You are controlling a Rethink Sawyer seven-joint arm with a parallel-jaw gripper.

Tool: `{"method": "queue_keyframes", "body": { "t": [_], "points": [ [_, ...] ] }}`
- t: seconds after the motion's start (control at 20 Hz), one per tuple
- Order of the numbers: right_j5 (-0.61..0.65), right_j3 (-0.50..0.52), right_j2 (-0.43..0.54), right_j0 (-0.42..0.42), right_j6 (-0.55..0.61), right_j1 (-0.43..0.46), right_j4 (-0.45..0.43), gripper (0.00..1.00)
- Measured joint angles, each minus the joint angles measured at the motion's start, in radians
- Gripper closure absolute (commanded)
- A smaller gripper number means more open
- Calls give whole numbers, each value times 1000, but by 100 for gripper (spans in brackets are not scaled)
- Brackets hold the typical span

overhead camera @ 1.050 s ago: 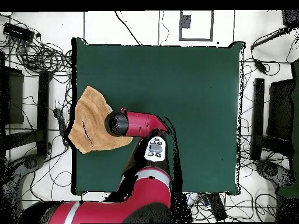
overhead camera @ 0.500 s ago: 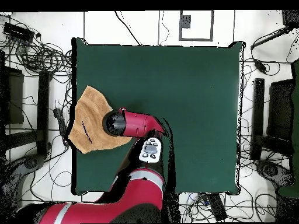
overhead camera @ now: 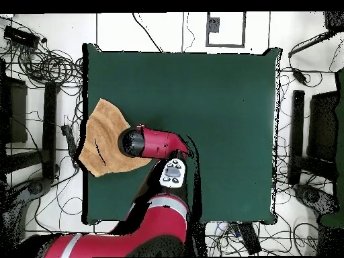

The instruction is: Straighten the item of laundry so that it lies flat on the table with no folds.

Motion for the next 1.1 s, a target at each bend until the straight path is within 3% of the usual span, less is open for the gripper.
{"method": "queue_keyframes", "body": {
  "t": [0.5,1.1],
  "points": [
    [0,5,0,-103,0,-42,-121,100],
    [21,-30,6,-334,-1,-116,-296,100]
  ]
}}
